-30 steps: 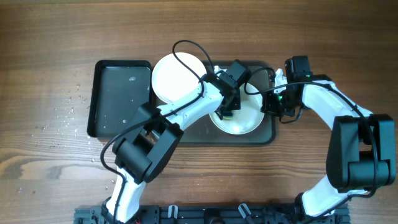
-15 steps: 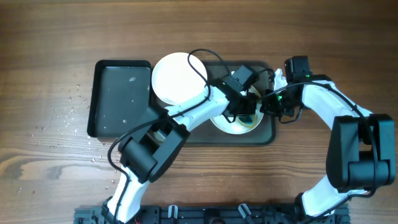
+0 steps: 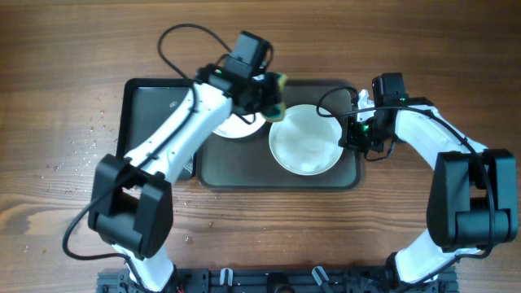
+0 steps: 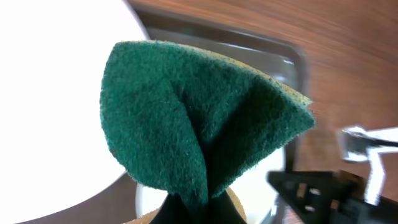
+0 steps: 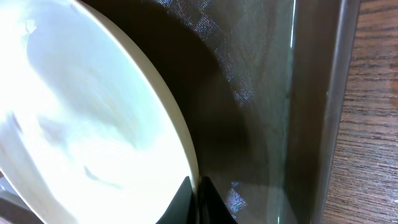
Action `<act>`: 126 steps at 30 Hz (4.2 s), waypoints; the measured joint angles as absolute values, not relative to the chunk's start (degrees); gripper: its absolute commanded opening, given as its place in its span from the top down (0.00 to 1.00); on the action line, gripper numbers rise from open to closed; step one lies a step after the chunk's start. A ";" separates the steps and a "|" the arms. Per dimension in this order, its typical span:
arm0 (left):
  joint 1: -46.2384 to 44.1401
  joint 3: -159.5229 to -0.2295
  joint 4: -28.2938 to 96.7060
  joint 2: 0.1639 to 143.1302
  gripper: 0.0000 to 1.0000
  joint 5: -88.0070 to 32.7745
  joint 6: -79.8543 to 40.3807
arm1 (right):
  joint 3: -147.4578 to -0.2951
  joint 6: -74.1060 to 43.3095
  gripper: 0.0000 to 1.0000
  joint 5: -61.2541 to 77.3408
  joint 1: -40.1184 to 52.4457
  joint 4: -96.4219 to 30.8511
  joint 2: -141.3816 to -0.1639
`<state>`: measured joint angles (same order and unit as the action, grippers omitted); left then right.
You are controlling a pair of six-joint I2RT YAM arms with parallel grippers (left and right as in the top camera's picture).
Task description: Clean dirty plates on tray and stack at the side
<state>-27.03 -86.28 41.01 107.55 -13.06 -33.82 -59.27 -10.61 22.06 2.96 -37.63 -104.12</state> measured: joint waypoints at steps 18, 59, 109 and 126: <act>-6.11 -86.17 59.18 107.70 0.96 3.46 -25.02 | -59.27 -10.61 0.96 22.09 2.96 -37.36 -104.12; 6.22 -76.14 48.29 96.29 0.00 6.20 -19.49 | -59.27 -10.61 0.95 22.09 2.96 -36.95 -104.12; 18.83 -77.12 47.51 89.17 0.00 6.13 -24.34 | -55.64 -13.41 0.96 21.41 2.96 -29.98 -103.46; 18.83 -77.12 47.51 89.17 0.00 6.13 -24.34 | -65.23 -14.74 0.96 25.15 2.94 -50.15 -102.13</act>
<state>18.83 -77.12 47.51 89.17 6.13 -24.34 -65.23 -14.74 25.15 2.94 -50.15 -102.13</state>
